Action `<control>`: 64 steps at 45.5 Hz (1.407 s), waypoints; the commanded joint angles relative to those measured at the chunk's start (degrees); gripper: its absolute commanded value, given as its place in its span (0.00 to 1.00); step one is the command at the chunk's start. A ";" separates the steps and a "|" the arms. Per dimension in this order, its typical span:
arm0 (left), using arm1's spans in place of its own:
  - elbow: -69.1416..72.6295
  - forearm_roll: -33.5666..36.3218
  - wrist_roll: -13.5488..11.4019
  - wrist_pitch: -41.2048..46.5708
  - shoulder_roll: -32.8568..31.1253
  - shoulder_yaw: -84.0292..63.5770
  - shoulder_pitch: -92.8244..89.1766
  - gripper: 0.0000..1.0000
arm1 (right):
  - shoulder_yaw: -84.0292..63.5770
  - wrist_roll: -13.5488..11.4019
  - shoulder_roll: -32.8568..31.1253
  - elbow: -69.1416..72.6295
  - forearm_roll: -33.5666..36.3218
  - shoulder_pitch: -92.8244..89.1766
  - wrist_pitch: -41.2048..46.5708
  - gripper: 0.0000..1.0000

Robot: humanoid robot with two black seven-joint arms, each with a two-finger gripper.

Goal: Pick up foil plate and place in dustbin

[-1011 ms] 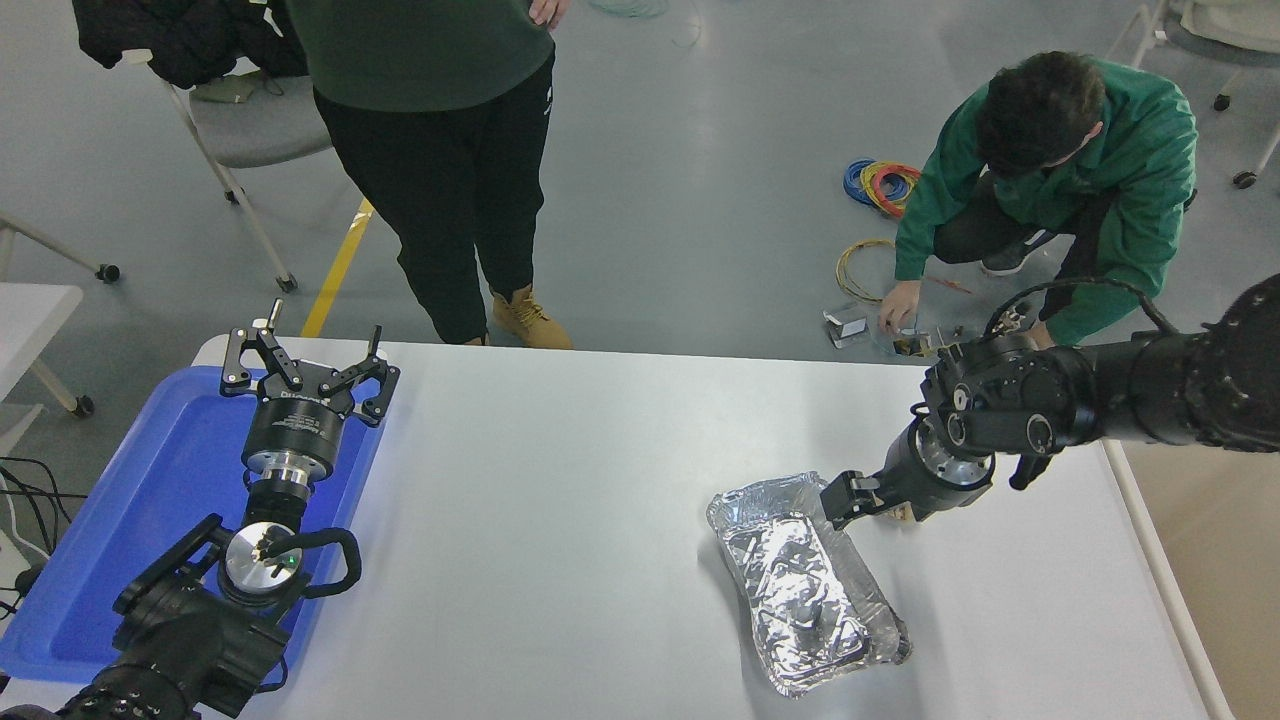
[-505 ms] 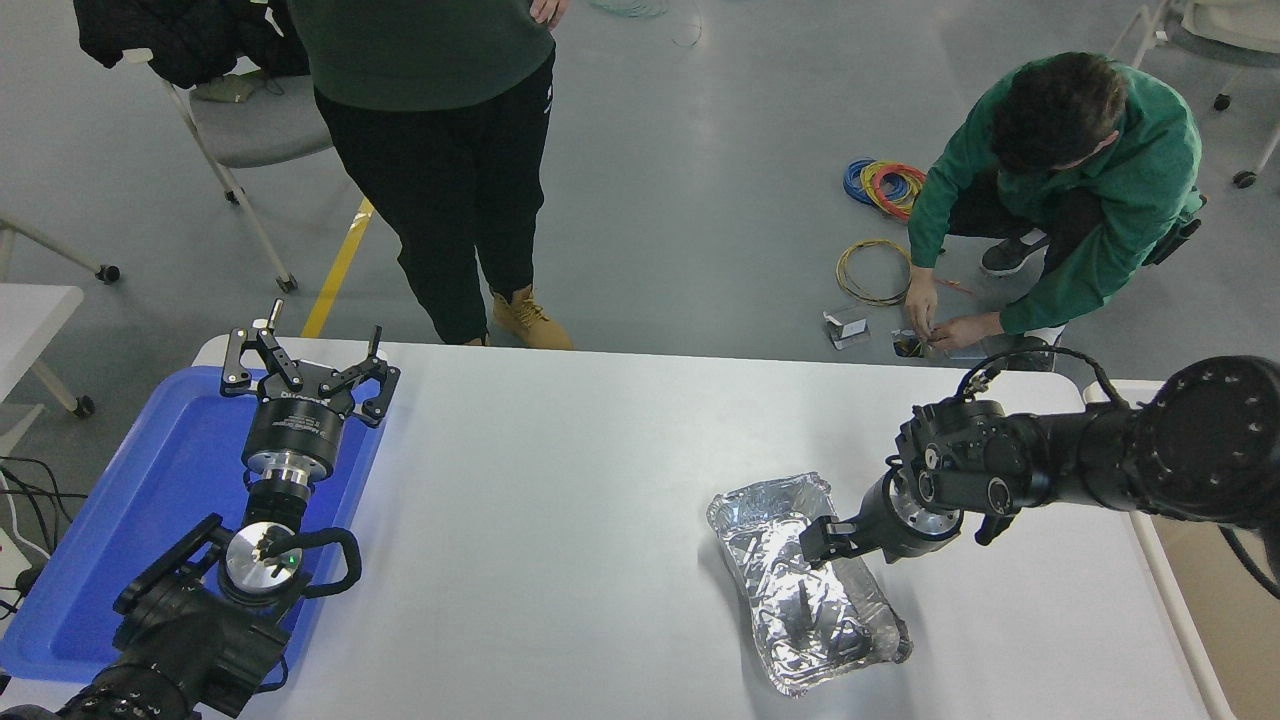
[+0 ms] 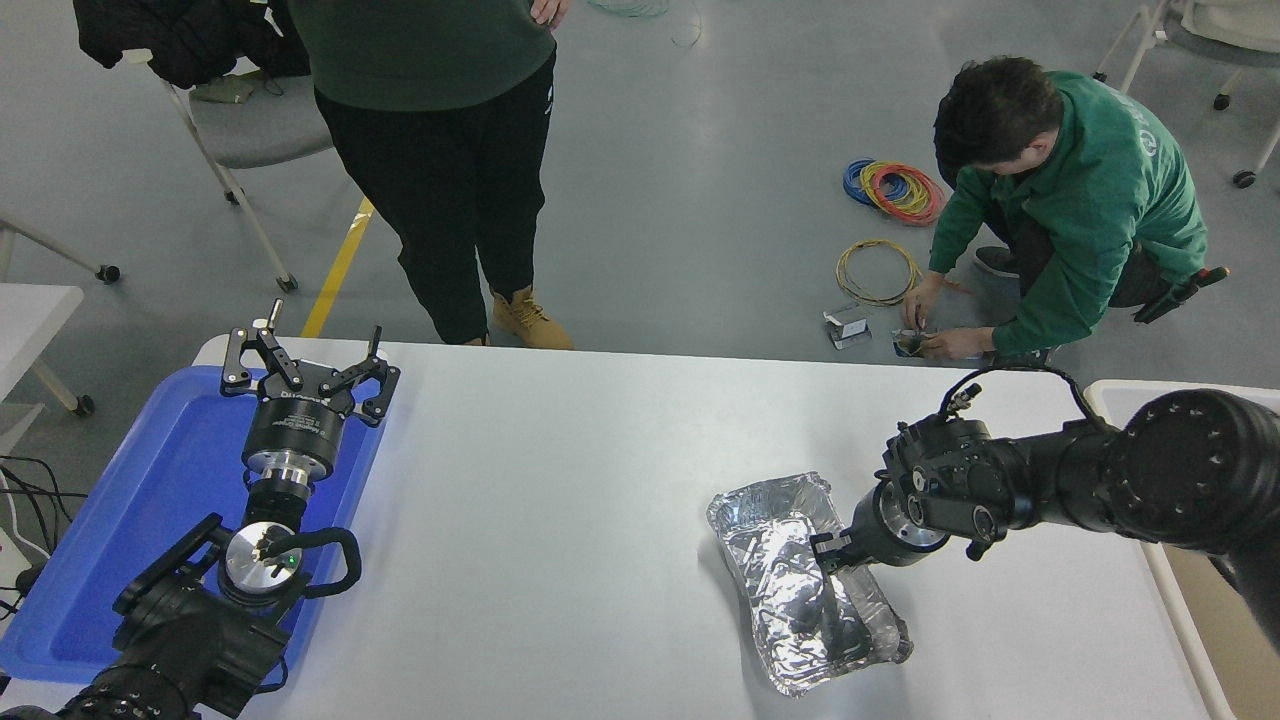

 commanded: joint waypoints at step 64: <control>0.00 0.00 0.00 0.01 0.05 0.00 0.00 1.00 | -2.48 -0.08 -19.38 19.78 -2.65 45.65 23.38 0.00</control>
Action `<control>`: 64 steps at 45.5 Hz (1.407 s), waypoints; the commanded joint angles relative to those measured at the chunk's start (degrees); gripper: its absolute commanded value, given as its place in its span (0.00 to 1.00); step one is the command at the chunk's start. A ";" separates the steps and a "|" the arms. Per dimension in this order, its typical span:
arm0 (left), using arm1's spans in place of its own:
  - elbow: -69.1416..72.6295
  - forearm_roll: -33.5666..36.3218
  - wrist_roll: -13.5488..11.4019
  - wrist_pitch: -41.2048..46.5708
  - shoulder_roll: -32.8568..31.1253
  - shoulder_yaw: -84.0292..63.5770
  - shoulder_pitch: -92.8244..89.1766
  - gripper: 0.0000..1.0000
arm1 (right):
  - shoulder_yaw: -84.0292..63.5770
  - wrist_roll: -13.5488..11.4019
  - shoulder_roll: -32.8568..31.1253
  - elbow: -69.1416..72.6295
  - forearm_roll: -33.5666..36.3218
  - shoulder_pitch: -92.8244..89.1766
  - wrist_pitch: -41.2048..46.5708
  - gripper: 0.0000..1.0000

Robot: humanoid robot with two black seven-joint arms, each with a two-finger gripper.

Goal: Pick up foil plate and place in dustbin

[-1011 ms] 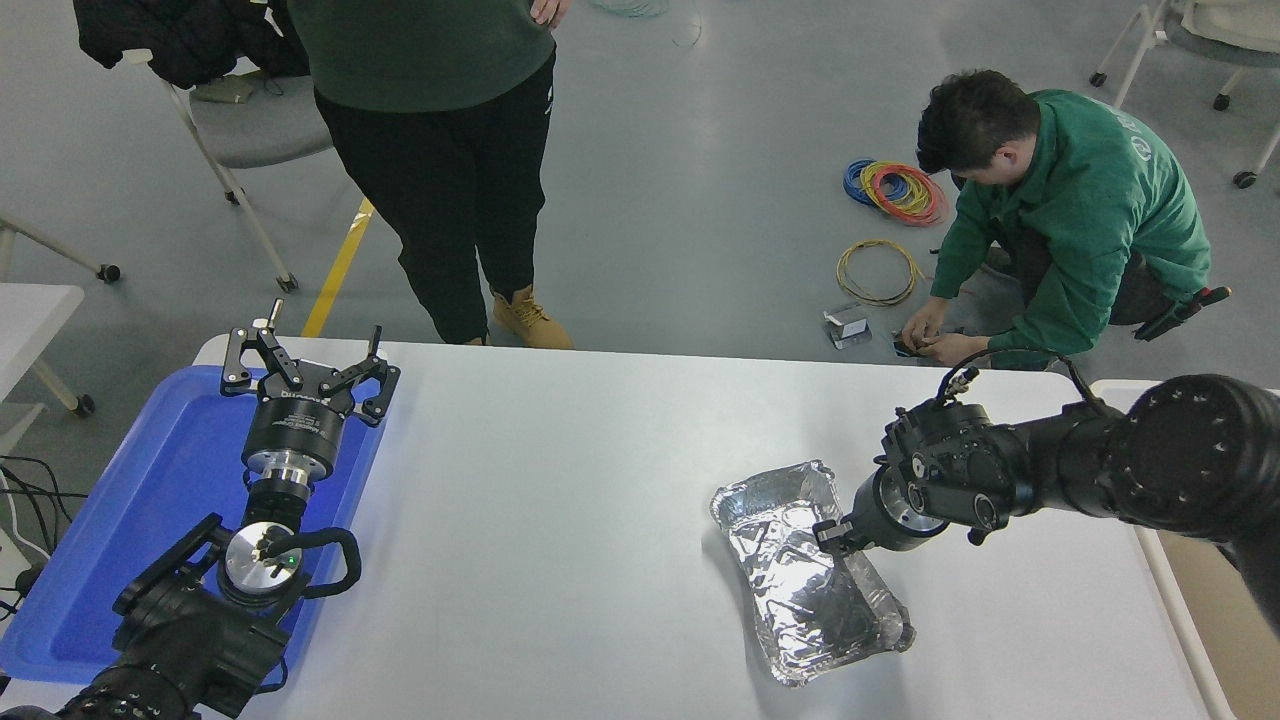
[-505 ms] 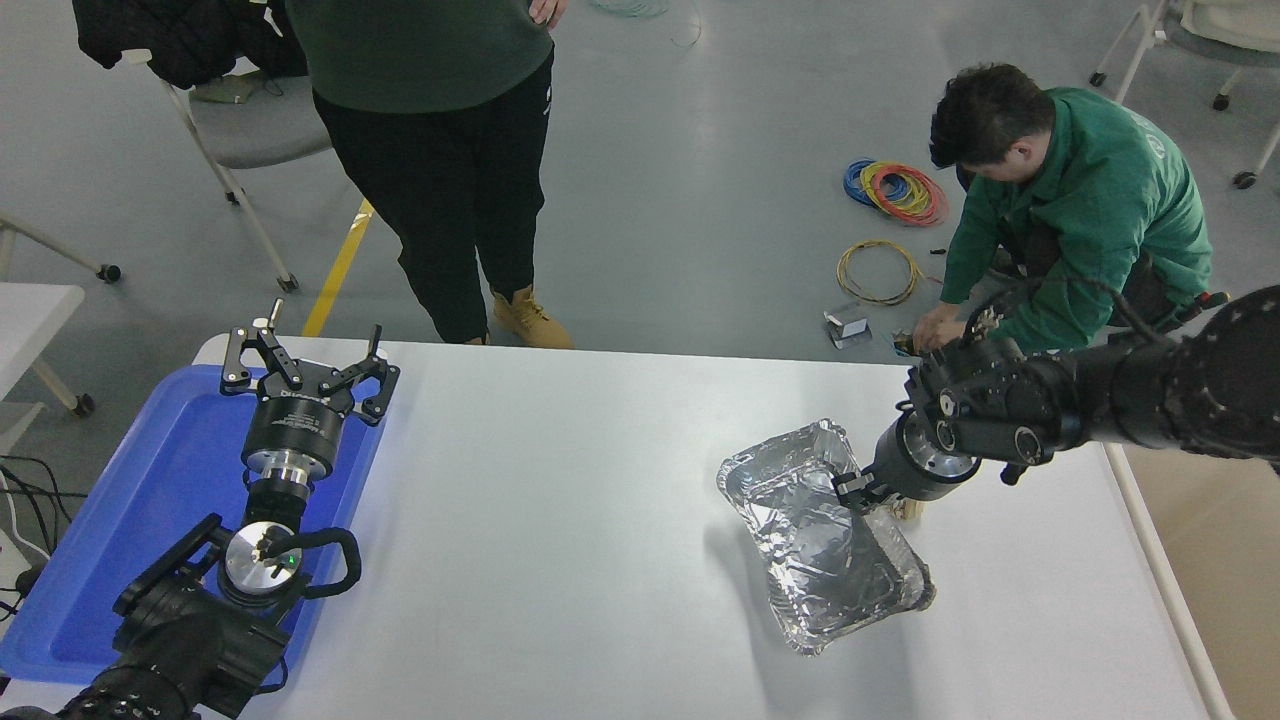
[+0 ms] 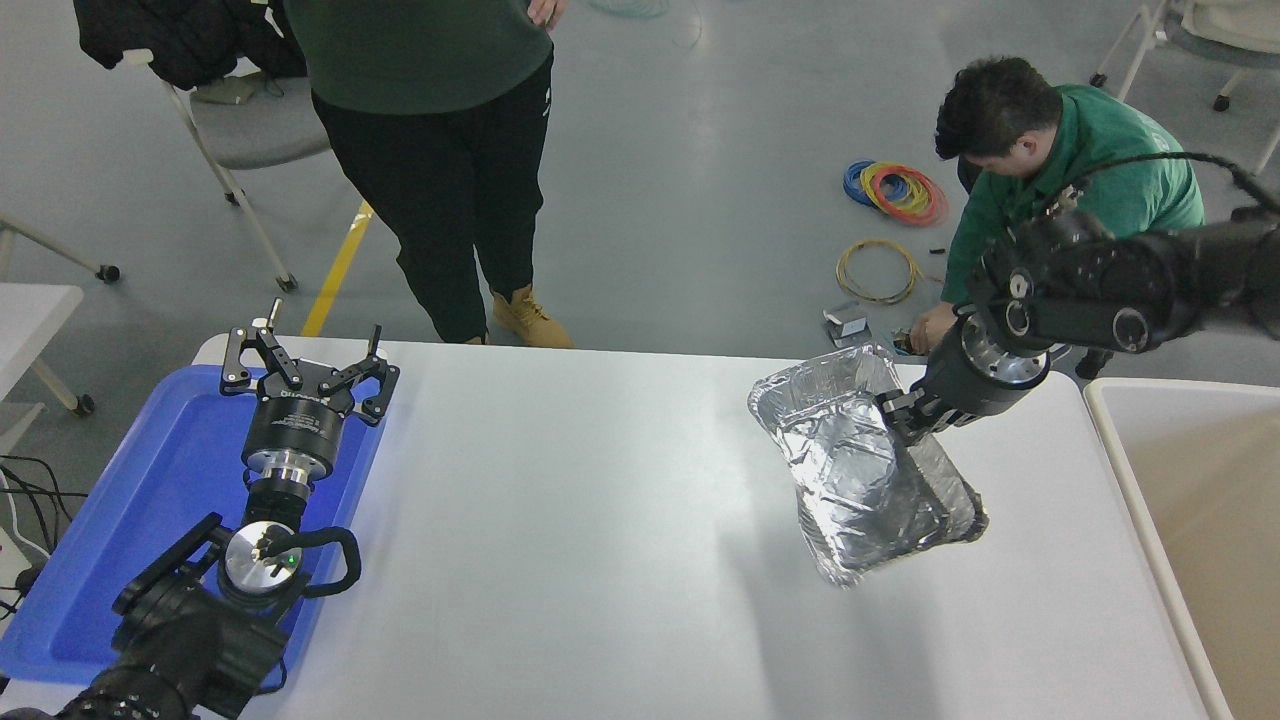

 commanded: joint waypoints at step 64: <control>0.00 0.00 0.00 0.00 0.04 0.00 0.00 1.00 | -4.74 -0.19 -17.82 -19.28 -1.05 -4.39 3.01 0.00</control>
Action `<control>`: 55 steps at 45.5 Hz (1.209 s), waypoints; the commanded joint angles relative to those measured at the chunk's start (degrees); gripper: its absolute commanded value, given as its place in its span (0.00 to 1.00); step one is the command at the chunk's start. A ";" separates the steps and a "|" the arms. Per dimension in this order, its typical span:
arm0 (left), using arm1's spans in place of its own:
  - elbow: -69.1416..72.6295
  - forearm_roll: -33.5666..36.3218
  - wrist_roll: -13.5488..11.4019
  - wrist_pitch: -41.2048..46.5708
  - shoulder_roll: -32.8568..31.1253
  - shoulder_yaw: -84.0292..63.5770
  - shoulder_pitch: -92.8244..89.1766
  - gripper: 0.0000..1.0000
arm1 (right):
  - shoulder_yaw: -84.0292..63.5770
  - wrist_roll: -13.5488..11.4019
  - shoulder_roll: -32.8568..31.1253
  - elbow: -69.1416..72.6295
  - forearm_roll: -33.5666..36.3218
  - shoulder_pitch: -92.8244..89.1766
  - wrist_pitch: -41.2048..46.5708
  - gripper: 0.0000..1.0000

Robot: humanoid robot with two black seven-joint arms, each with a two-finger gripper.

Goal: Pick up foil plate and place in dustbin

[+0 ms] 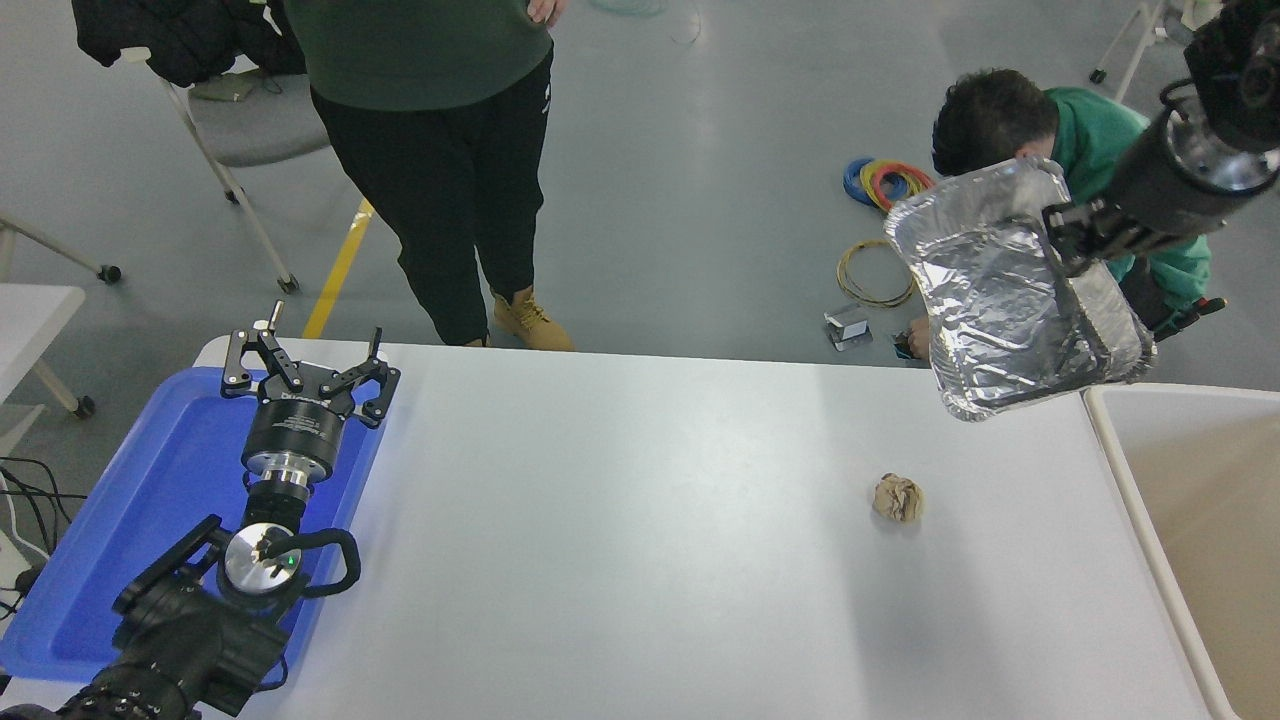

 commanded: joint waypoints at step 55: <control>0.00 0.01 0.00 0.00 0.01 0.00 0.00 1.00 | 23.83 -3.11 -5.28 -44.72 19.41 -67.21 -48.93 0.00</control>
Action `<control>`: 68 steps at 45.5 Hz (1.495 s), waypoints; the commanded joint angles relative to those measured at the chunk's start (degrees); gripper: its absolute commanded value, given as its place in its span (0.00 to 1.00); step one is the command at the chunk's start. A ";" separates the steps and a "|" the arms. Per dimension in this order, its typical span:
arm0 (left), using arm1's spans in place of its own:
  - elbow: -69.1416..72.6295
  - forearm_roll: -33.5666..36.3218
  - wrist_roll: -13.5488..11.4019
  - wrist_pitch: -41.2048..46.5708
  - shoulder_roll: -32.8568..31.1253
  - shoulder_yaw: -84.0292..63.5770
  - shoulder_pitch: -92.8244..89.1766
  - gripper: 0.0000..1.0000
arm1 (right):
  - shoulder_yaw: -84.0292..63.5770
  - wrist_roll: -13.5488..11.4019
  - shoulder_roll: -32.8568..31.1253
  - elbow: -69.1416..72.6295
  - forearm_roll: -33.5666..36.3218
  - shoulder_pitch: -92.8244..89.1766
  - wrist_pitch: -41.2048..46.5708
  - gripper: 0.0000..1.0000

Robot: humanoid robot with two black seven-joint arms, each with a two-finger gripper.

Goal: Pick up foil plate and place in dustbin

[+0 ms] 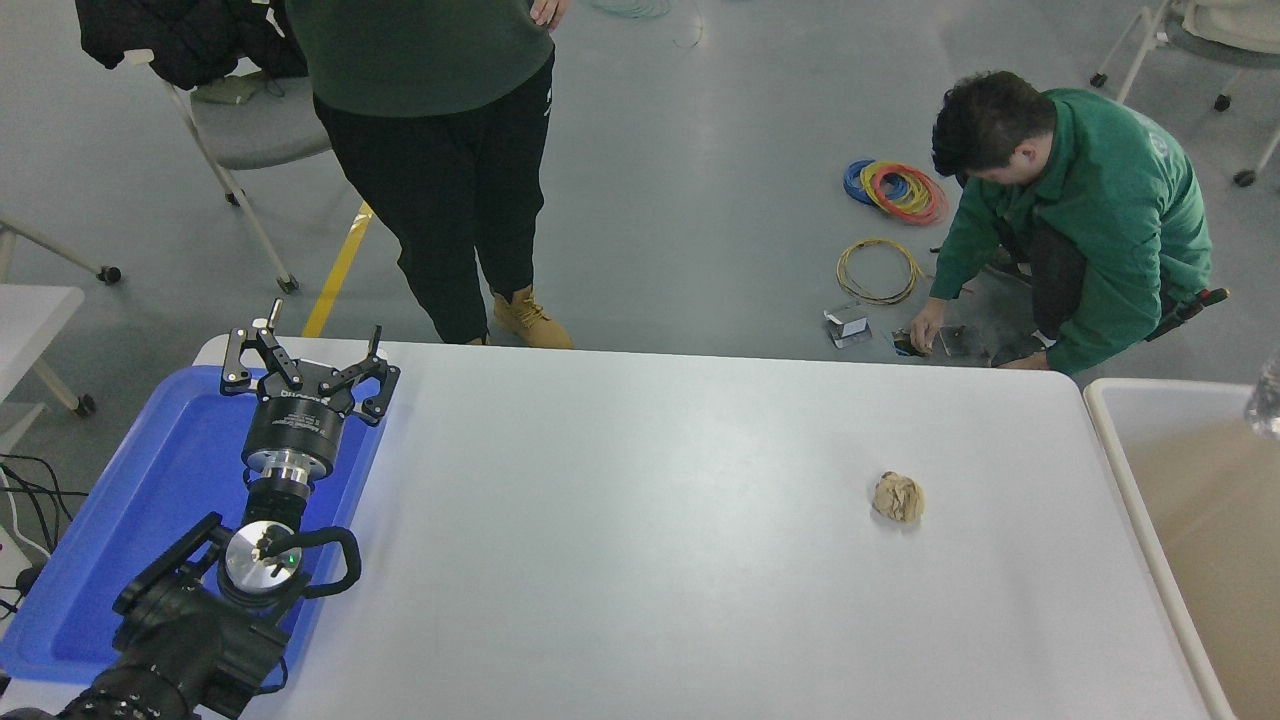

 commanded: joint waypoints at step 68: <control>0.00 0.00 0.00 0.01 0.05 0.00 0.00 1.00 | 19.93 -0.15 12.78 -7.89 5.45 -24.11 -16.28 0.27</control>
